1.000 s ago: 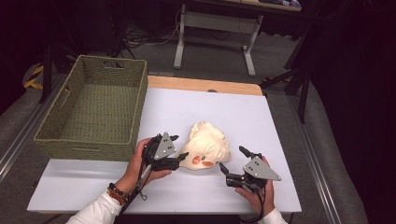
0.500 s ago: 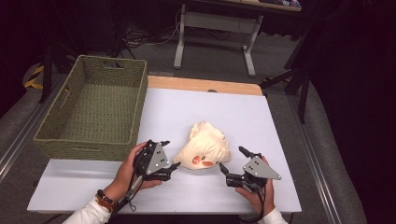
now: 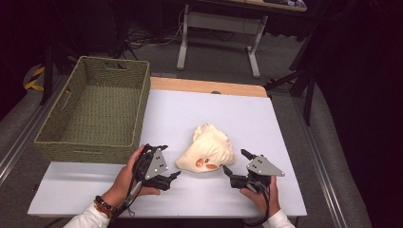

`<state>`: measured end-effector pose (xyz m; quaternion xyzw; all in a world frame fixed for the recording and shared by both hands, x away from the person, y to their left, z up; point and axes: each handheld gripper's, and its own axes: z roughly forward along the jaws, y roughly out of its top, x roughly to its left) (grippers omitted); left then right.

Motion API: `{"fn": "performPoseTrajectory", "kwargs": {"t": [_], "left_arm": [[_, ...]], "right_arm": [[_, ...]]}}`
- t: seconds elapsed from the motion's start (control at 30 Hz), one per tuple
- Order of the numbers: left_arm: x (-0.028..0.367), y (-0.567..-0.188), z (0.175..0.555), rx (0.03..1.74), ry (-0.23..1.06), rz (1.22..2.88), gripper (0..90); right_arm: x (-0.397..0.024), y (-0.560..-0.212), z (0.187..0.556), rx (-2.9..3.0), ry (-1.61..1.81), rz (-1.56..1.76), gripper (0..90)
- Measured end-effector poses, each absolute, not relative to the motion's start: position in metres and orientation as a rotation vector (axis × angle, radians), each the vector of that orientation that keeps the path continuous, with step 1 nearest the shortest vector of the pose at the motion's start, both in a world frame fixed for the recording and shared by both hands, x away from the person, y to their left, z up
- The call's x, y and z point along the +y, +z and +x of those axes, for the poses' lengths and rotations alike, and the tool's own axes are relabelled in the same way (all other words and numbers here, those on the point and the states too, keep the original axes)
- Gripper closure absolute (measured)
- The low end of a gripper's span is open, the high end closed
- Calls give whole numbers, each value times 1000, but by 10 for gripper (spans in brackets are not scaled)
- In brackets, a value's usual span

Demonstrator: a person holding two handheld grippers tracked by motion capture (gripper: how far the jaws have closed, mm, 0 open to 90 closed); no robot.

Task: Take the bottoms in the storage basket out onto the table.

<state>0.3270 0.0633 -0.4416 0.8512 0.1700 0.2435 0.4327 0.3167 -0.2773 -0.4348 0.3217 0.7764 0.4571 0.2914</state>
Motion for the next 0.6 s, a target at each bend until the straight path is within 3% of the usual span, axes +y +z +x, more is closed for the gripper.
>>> {"fn": "performPoseTrajectory", "kwargs": {"t": [0.13, 0.37, 0.6], "left_arm": [[61, -441, 332, 432, 585, 2111, 153], [49, -442, 347, 447, 456, 2090, 325], [36, -452, 364, 493, 332, 2131, 413]], "right_arm": [[-280, -437, 324, 2120, 1247, 873, 148], [-277, -441, 337, 2178, 1223, 903, 234], [-274, -446, 349, 2235, 1215, 935, 297]]}}
